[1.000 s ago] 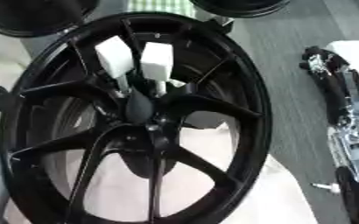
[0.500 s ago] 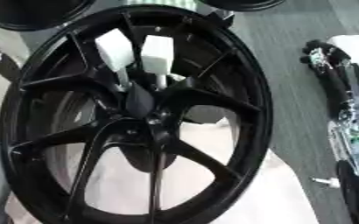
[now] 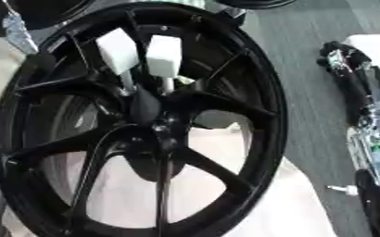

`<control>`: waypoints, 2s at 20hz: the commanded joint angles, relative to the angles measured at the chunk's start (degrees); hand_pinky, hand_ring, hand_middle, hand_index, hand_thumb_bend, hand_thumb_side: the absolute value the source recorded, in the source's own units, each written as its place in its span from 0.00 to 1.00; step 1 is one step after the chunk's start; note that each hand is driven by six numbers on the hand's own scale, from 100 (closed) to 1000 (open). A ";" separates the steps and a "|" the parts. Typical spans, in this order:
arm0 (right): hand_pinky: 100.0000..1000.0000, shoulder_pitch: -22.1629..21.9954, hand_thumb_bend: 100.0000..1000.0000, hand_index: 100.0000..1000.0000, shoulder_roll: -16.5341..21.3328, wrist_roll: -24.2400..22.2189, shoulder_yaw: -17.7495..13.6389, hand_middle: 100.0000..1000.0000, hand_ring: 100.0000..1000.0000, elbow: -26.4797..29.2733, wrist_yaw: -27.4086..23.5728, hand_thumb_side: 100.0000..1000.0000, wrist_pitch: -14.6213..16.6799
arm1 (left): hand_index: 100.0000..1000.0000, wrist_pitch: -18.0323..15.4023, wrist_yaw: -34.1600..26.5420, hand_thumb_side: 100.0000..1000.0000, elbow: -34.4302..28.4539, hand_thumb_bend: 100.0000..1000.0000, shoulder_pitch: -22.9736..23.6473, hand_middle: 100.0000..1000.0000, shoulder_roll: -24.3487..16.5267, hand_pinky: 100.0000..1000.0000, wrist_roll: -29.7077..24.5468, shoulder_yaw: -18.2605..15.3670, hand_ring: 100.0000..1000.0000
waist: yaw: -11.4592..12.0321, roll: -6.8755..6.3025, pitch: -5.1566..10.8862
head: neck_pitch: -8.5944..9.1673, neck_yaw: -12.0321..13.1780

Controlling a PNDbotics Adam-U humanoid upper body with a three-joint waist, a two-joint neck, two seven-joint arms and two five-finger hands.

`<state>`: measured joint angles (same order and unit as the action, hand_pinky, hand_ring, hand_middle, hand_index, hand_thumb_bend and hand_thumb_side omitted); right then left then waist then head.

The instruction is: Pull the pin out of the wheel hub.

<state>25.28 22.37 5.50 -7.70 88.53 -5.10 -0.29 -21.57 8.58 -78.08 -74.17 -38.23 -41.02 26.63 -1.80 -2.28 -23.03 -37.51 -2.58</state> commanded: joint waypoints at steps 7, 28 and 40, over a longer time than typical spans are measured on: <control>0.89 1.17 0.05 0.74 0.50 -0.30 0.01 0.69 0.75 1.57 -0.04 0.64 0.10 | 0.74 -1.05 -0.10 0.07 2.27 0.85 -1.36 0.60 0.74 0.72 -1.13 -0.48 0.60 | -0.67 0.52 0.60 | 4.92 0.57; 0.89 2.08 0.05 0.74 -0.14 -0.79 0.39 0.69 0.75 1.67 -0.20 0.64 0.13 | 0.72 1.02 -3.65 0.01 4.02 0.79 -1.20 0.58 3.96 0.70 -6.60 0.71 0.54 | -2.00 0.57 0.14 | 5.28 -0.05; 0.89 2.37 0.05 0.74 -0.46 -0.99 0.53 0.69 0.74 1.70 -0.28 0.64 0.15 | 0.69 0.70 -2.17 0.00 5.57 0.66 -0.58 0.56 4.52 0.70 -6.69 0.31 0.60 | -2.33 0.59 -0.03 | 5.01 0.08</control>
<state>26.90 21.06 4.65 -7.00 88.88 -5.15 -0.19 -18.41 6.18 -72.31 -73.99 -33.21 -45.48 27.69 -3.99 -1.91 -24.08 -32.28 -2.58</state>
